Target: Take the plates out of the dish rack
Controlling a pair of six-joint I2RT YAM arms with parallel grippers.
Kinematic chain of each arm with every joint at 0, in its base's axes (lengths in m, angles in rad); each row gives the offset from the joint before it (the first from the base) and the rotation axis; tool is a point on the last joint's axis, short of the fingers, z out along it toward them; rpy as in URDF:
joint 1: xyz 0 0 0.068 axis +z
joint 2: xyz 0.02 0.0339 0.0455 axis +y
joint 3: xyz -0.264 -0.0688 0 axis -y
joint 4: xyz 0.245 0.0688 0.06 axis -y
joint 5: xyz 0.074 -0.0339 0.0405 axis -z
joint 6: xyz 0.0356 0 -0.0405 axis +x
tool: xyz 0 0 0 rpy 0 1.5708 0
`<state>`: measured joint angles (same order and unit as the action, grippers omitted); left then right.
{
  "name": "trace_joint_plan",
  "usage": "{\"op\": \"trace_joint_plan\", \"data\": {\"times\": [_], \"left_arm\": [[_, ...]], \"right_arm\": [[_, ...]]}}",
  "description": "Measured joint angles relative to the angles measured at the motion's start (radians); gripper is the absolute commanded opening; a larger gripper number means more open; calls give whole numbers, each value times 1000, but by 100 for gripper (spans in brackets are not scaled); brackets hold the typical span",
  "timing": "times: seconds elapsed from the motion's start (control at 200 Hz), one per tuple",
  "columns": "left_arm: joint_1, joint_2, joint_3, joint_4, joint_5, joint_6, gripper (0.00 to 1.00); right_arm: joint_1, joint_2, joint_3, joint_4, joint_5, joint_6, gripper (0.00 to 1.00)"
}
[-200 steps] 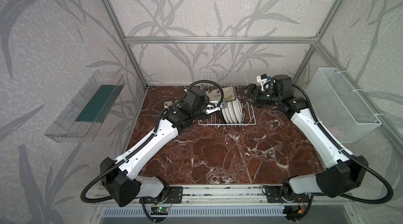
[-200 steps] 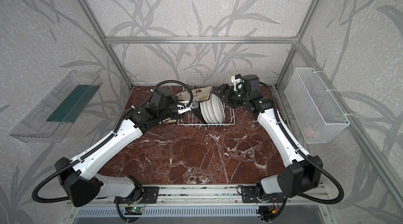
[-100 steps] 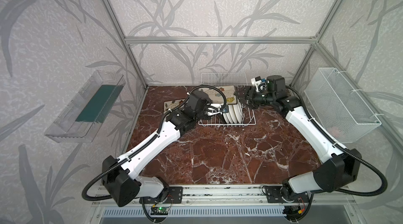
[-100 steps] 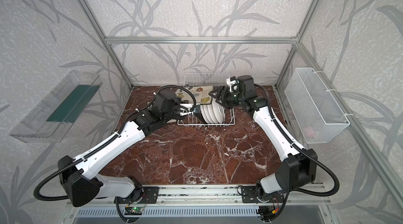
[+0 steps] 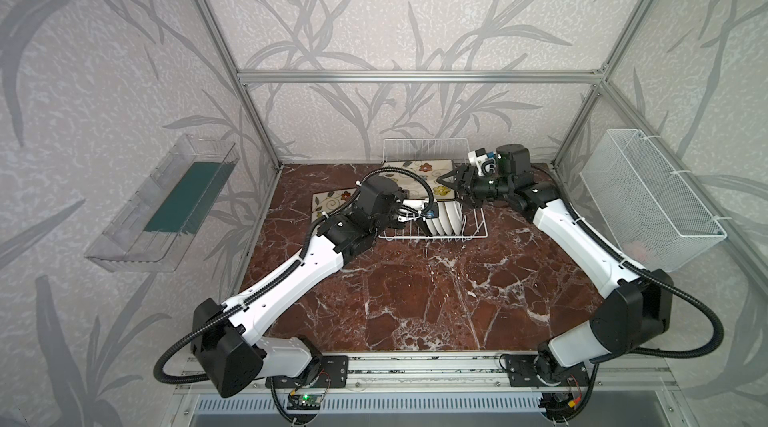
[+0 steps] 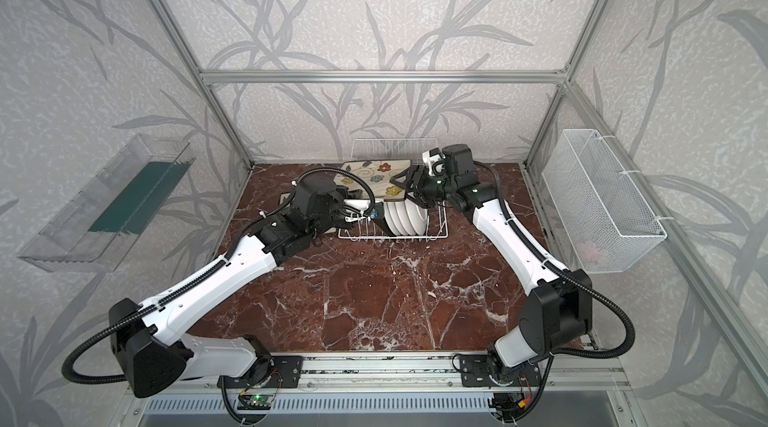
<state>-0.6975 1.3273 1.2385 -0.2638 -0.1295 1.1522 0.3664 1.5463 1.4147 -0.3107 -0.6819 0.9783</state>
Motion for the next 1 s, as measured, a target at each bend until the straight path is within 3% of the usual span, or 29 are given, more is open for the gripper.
{"op": "trace_joint_plan", "data": {"times": [0.18, 0.34, 1.0], "left_arm": [[-3, -8, -25, 28, 3, 0, 0], [-4, -19, -37, 32, 3, -1, 0], [-15, -32, -50, 55, -16, -11, 2]], "right_arm": [[7, 17, 10, 5, 0, 6, 58], [7, 17, 10, 37, 7, 24, 48], [7, 35, 6, 102, 9, 129, 25]]}}
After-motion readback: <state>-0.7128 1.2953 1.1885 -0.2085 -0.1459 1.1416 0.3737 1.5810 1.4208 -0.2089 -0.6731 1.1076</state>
